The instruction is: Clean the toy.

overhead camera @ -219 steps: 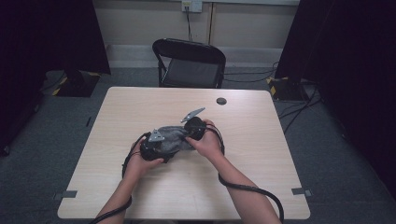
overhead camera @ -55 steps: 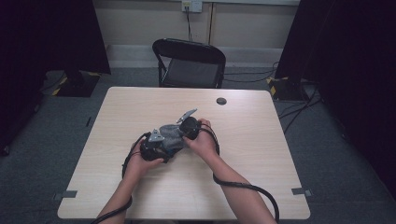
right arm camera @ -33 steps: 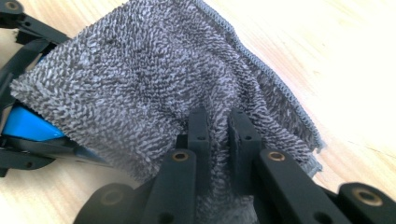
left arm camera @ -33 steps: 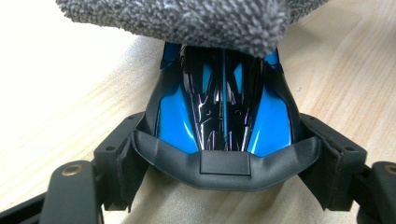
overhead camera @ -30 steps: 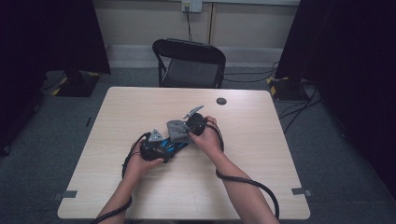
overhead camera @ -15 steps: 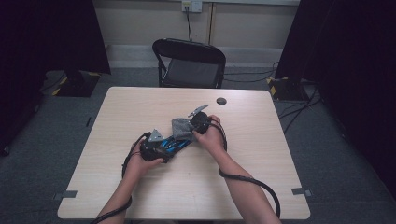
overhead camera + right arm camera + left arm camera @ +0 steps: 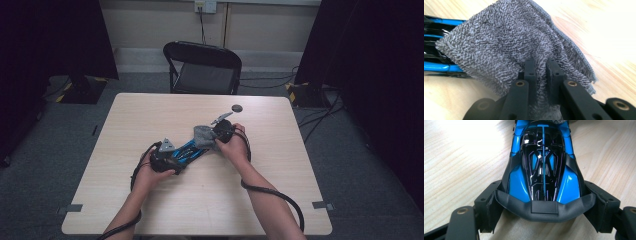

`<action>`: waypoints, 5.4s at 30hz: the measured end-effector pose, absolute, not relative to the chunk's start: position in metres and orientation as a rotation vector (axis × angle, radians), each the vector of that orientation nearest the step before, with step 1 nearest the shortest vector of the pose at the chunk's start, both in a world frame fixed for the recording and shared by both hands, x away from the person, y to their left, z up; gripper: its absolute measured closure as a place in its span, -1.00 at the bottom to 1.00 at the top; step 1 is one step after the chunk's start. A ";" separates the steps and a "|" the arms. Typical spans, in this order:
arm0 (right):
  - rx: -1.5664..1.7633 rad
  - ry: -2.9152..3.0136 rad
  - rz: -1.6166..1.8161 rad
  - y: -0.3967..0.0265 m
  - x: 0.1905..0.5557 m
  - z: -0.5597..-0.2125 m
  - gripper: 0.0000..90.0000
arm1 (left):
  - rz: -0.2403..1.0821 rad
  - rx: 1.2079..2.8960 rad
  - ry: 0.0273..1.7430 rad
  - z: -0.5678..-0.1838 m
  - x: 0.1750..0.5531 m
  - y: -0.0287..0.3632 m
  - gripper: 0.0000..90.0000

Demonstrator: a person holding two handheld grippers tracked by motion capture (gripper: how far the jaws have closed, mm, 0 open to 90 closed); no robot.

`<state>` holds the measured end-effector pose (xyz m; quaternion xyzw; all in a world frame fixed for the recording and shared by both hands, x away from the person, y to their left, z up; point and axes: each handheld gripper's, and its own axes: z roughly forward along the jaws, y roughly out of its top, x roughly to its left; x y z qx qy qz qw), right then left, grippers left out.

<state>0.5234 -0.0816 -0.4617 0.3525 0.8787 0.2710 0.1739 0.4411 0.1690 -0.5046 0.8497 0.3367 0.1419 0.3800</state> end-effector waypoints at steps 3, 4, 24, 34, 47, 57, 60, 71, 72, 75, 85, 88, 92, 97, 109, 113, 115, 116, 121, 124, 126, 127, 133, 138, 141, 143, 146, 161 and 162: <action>1.004 2.486 0.767 -0.085 0.524 -0.462 0.80 | 0.362 2.170 0.860 -0.505 0.441 0.169 -0.46; 1.004 2.487 0.765 -0.086 0.524 -0.462 0.80 | 0.362 2.170 0.860 -0.505 0.441 0.169 -0.46; 1.050 2.460 0.731 -0.114 0.521 -0.468 0.80 | 0.362 2.170 0.860 -0.505 0.441 0.169 -0.46; 1.087 2.431 0.722 -0.137 0.520 -0.464 0.80 | 0.363 2.169 0.860 -0.505 0.441 0.169 -0.46; 1.084 2.390 0.760 -0.153 0.513 -0.439 0.80 | 0.362 2.169 0.860 -0.505 0.441 0.169 -0.46; 0.951 2.461 0.852 -0.101 0.495 -0.436 0.80 | 0.359 2.167 0.863 -0.505 0.441 0.169 -0.46; 0.908 2.489 0.878 -0.080 0.490 -0.437 0.80 | 0.359 2.168 0.863 -0.505 0.441 0.169 -0.46; 0.698 2.592 0.863 -0.019 0.469 -0.445 0.80 | 0.371 2.176 0.854 -0.504 0.441 0.169 -0.47; 0.694 2.596 0.863 -0.017 0.469 -0.445 0.80 | 0.371 2.180 0.851 -0.504 0.442 0.170 -0.46; 0.693 2.607 0.861 -0.011 0.468 -0.445 0.80 | 0.371 2.177 0.853 -0.504 0.441 0.169 -0.47; 0.692 2.606 0.832 -0.003 0.471 -0.447 0.79 | 0.371 2.176 0.853 -0.504 0.441 0.169 -0.46; 0.700 2.604 0.833 -0.003 0.473 -0.447 0.80 | 0.370 2.176 0.854 -0.504 0.441 0.169 -0.46; 0.711 2.596 0.833 -0.005 0.476 -0.447 0.79 | 0.362 2.170 0.860 -0.505 0.441 0.169 -0.46; 0.730 2.597 0.835 -0.008 0.481 -0.447 0.79 | 0.360 2.171 0.860 -0.504 0.441 0.169 -0.47; 0.778 2.578 0.812 -0.018 0.491 -0.449 0.80 | 0.362 2.170 0.859 -0.505 0.441 0.169 -0.46; 0.800 2.572 0.798 -0.024 0.495 -0.450 0.79 | 0.361 2.171 0.859 -0.505 0.441 0.169 -0.47; 0.813 2.568 0.798 -0.026 0.497 -0.451 0.79 | 0.361 2.170 0.860 -0.505 0.441 0.169 -0.47; 0.817 2.567 0.795 -0.027 0.498 -0.452 0.79 | 0.361 2.170 0.860 -0.505 0.441 0.169 -0.47; 0.829 2.558 0.802 -0.031 0.501 -0.453 0.79 | 0.361 2.170 0.860 -0.505 0.441 0.169 -0.47; 0.843 2.552 0.805 -0.033 0.502 -0.453 0.79 | 0.361 2.170 0.860 -0.505 0.441 0.169 -0.47; 0.854 2.551 0.815 -0.035 0.503 -0.454 0.79 | 0.361 2.171 0.860 -0.505 0.441 0.169 -0.47; 0.860 2.551 0.813 -0.036 0.504 -0.454 0.79 | 0.362 2.171 0.859 -0.504 0.441 0.169 -0.47; 0.869 2.541 0.803 -0.040 0.507 -0.454 0.80 | 0.361 2.171 0.860 -0.505 0.441 0.169 -0.47; 0.898 2.534 0.798 -0.047 0.512 -0.455 0.80 | 0.361 2.170 0.860 -0.505 0.441 0.169 -0.47; 0.906 2.530 0.787 -0.050 0.514 -0.455 0.80 | 0.361 2.170 0.860 -0.505 0.441 0.169 -0.47; 0.912 2.526 0.780 -0.053 0.515 -0.455 0.80 | 0.361 2.170 0.860 -0.505 0.441 0.169 -0.47; 0.923 2.523 0.761 -0.058 0.517 -0.458 0.80 | 0.361 2.170 0.860 -0.505 0.441 0.169 -0.47; 0.963 2.499 0.749 -0.073 0.519 -0.462 0.80 | 0.362 2.170 0.860 -0.505 0.441 0.169 -0.47; 0.969 2.500 0.747 -0.075 0.519 -0.462 0.79 | 0.361 2.170 0.860 -0.505 0.441 0.169 -0.47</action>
